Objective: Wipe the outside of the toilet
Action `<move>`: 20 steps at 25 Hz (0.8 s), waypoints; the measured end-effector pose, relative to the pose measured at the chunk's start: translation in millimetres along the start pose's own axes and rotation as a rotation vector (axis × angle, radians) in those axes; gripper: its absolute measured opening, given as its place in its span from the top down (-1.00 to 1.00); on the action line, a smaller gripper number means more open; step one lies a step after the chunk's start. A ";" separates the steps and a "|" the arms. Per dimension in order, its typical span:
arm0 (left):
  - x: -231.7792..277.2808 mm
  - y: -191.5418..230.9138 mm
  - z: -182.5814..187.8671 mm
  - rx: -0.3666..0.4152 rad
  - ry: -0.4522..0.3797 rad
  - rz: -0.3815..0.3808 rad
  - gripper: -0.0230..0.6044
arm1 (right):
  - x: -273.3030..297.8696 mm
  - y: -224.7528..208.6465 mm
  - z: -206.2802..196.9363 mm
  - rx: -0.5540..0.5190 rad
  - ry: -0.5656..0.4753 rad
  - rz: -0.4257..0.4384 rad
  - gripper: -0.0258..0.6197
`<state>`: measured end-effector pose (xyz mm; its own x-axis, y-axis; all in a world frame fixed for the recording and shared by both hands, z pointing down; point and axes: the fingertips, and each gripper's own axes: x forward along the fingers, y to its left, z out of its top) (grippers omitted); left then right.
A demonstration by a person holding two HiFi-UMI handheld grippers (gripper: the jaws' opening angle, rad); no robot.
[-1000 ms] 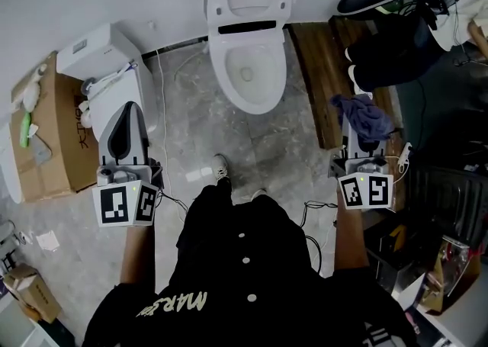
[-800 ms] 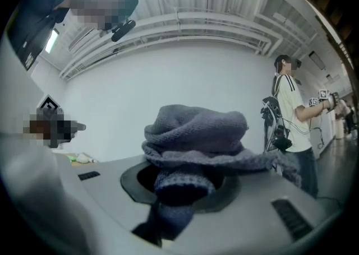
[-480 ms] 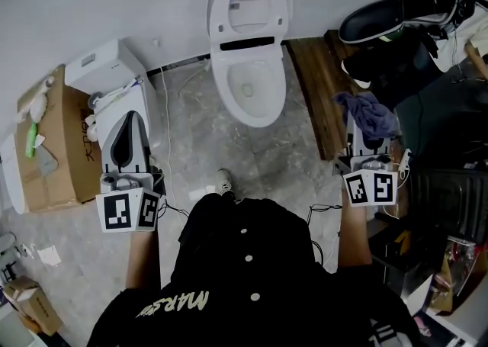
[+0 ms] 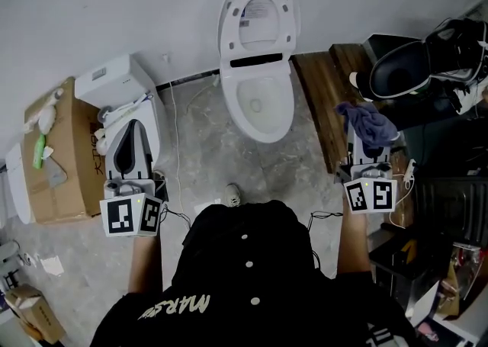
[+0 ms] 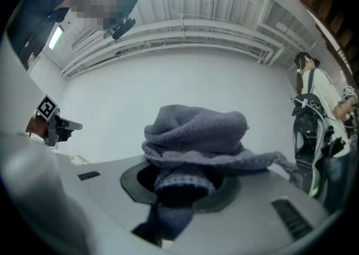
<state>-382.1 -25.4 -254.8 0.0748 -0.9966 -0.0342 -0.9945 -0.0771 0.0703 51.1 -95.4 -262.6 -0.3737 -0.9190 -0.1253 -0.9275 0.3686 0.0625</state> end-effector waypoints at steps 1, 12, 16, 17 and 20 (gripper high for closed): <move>0.1 3.7 0.1 -0.002 0.000 0.004 0.90 | 2.0 2.7 -0.4 0.001 0.002 0.001 0.55; -7.6 22.2 -2.3 -0.012 -0.003 0.090 0.90 | 31.3 20.0 1.4 0.026 -0.002 0.081 0.56; -15.7 13.7 1.3 -0.007 -0.005 0.116 0.90 | 41.0 25.1 -0.1 0.038 -0.007 0.141 0.56; -18.1 12.8 2.1 0.003 -0.002 0.128 0.90 | 43.6 27.2 0.2 0.037 -0.006 0.157 0.56; -23.9 20.2 1.4 0.038 0.007 0.203 0.90 | 52.2 31.9 2.7 0.022 -0.010 0.197 0.56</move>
<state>-404.1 -3.1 -253.9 -0.1273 -0.9917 -0.0162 -0.9913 0.1267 0.0370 2.0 -131.2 -269.8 -0.5482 -0.8274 -0.1222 -0.8363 0.5445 0.0650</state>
